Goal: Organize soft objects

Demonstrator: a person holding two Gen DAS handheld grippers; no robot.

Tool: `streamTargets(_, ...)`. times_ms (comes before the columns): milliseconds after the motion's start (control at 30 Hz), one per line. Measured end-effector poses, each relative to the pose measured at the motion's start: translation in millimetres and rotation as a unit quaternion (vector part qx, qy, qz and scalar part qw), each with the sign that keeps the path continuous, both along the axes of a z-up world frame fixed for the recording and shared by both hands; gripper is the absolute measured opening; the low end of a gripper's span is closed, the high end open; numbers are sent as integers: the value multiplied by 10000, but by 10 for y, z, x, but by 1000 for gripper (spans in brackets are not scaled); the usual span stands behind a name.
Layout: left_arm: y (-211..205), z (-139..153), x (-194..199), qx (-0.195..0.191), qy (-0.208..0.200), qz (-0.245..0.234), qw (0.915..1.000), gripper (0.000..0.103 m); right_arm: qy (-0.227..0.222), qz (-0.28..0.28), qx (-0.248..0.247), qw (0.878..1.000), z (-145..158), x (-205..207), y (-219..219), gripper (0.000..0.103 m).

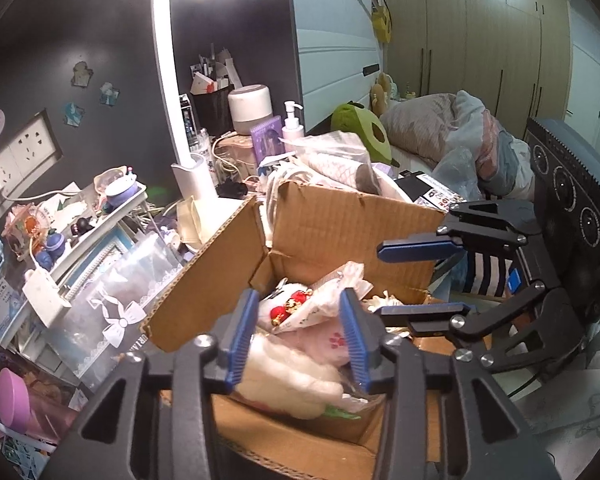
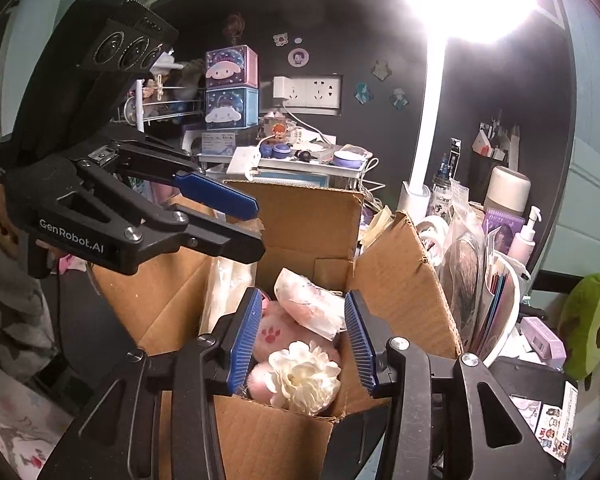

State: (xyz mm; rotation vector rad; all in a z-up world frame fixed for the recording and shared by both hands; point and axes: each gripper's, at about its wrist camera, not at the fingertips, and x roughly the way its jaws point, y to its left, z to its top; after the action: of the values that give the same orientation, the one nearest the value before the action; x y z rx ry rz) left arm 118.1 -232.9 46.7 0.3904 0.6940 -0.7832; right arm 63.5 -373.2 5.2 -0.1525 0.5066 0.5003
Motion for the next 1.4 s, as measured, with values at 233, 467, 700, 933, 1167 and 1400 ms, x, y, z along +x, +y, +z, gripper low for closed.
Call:
streamTargets(233,208,94,-54,-350,-108,283,9989,79,-68,46,110,9999,36,-15,5,53)
streamTargets(467,558,238,-303,-700,-720,1046,9894,99,-298,379,311,9983,158,-35,74,83)
streamTargets(700,944,276,-493,-938,-1169,2052,9672,102,-695,633,513,9942,313,-56,148,103)
streamTargets(933,1304,172,-602,-996,-1345,3123,9351,102,-987,694,956,9881,438,-16,148,103)
streamTargets(1167,1537,68,-643,-990,-1369,3635,9161,102,-938,725,1034,9876,400,47,254,103)
streamTargets(1400,1598,54,-648,-988,-1383,3718,9126,102,-885,757,1031,9878,375,51,333,103)
